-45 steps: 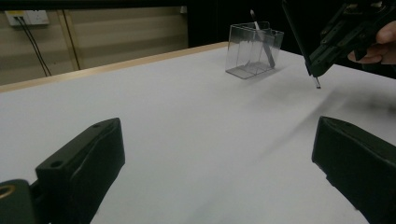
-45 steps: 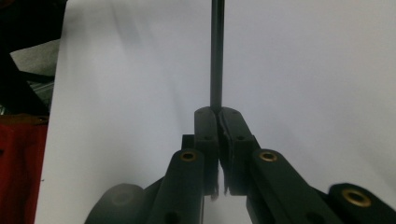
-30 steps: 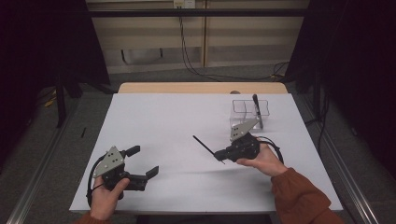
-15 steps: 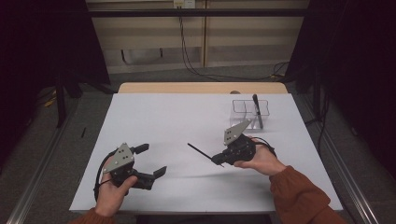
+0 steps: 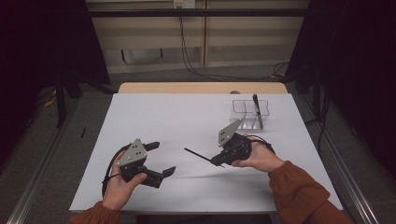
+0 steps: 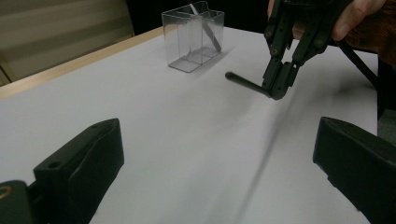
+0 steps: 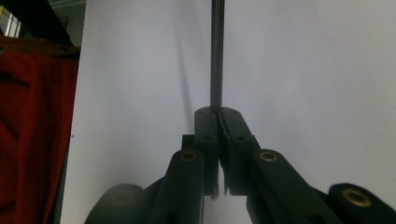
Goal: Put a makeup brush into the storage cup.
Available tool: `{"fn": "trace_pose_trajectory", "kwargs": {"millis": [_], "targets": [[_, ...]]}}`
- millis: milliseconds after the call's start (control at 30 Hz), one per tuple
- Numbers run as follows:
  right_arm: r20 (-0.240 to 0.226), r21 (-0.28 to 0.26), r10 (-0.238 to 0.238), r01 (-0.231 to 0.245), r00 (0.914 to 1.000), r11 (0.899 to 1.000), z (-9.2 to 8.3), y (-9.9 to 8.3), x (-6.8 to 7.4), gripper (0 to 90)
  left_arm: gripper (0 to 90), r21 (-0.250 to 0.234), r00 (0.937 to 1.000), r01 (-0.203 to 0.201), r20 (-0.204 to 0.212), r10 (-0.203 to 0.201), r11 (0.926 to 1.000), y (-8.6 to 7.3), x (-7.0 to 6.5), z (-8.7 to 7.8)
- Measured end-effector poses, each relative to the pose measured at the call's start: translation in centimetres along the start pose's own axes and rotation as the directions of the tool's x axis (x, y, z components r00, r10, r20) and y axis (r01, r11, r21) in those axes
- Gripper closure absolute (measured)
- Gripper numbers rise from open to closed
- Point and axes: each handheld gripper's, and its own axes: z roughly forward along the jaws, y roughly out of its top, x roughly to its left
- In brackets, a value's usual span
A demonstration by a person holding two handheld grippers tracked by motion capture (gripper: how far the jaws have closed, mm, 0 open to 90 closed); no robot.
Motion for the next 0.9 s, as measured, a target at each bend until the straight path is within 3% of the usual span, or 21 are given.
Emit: {"fn": "trace_pose_trajectory", "kwargs": {"millis": [500, 900], "targets": [[-0.031, 0.11, -0.044, 0.048, 0.9985, 0.993, 0.7, 0.9, 0.2, 86.5, 2.0, 0.057, 0.998, -0.014, 0.062, 0.01, 0.9983, 1.1, 0.0, 0.9], [-0.053, 0.198, -0.08, 0.089, 0.9954, 0.976, 0.8, 1.5, 0.2, 86.5, 2.7, 0.153, 0.9929, -0.021, 0.119, 0.003, 0.988, 1.3, -0.1, 1.9]]}}
